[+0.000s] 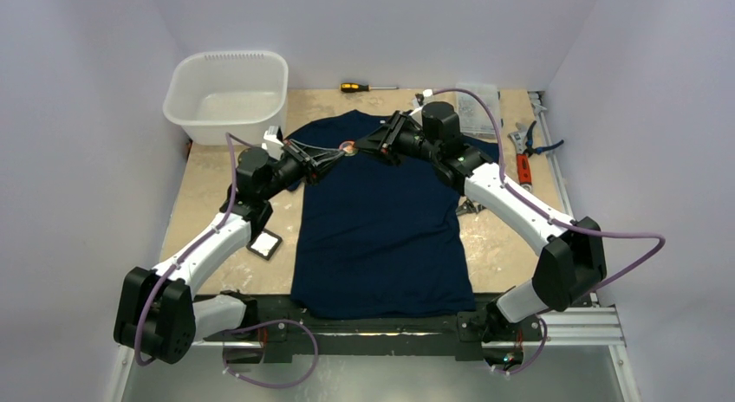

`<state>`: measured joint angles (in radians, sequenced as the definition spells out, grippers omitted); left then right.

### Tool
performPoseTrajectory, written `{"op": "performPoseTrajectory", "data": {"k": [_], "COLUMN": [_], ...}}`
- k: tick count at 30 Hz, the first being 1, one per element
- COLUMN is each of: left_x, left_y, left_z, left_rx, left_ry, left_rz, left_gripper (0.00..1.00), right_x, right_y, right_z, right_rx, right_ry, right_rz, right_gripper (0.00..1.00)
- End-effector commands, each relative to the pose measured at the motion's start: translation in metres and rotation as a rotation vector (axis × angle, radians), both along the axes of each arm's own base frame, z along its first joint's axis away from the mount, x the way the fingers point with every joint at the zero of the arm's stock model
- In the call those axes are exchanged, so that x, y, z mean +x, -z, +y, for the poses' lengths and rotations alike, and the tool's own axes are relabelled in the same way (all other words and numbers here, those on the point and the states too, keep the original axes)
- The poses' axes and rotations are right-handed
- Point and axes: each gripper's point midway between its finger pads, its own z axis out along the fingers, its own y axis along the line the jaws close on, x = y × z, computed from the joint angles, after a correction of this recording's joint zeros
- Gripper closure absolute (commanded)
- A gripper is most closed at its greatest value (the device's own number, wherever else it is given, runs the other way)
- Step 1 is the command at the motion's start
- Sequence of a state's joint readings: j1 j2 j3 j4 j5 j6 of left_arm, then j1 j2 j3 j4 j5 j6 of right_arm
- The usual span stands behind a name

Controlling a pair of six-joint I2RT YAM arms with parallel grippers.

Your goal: Pin the brooch onto the clothing

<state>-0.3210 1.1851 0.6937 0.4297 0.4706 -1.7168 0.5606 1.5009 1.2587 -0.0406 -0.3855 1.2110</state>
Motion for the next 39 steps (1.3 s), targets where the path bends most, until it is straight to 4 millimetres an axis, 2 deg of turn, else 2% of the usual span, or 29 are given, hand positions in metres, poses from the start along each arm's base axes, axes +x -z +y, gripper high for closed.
{"op": "performPoseTrajectory", "data": {"k": [1,15,17,22,28,31,36,39], "left_x": [-0.001,0.0,0.0,0.0,0.002,0.003,0.008,0.011], "left_y": [-0.029,-0.03,-0.029,-0.027,-0.026,-0.027,-0.026,-0.019], "left_z": [-0.001,-0.002,-0.003,-0.003,-0.003,-0.004,-0.005,-0.004], "left_rx": [-0.015,-0.006,-0.005,0.001,0.027,0.046,0.139,0.229], "left_ry": [0.02,0.025,0.028,0.03,0.027,0.029,0.037,0.036], "left_rz": [-0.105,-0.116,-0.116,-0.115,-0.119,-0.128,-0.167,-0.185], "left_gripper": [1.0,1.0,1.0,1.0,1.0,1.0,1.0,0.77], "right_x": [0.002,0.002,0.001,-0.001,-0.003,-0.003,-0.004,-0.001], "right_y": [-0.028,-0.026,-0.028,-0.031,-0.029,-0.03,-0.031,-0.03], "right_z": [0.006,0.01,0.01,0.01,0.009,0.008,0.006,0.0], "right_rx": [0.049,0.067,0.073,0.084,0.074,0.071,0.068,0.057], "right_ry": [-0.033,-0.052,-0.054,-0.06,-0.063,-0.064,-0.06,-0.037], "right_rz": [-0.082,-0.091,-0.094,-0.088,-0.088,-0.096,-0.106,-0.109], "right_gripper": [0.75,0.76,0.78,0.92,0.94,1.0,1.0,1.0]}}
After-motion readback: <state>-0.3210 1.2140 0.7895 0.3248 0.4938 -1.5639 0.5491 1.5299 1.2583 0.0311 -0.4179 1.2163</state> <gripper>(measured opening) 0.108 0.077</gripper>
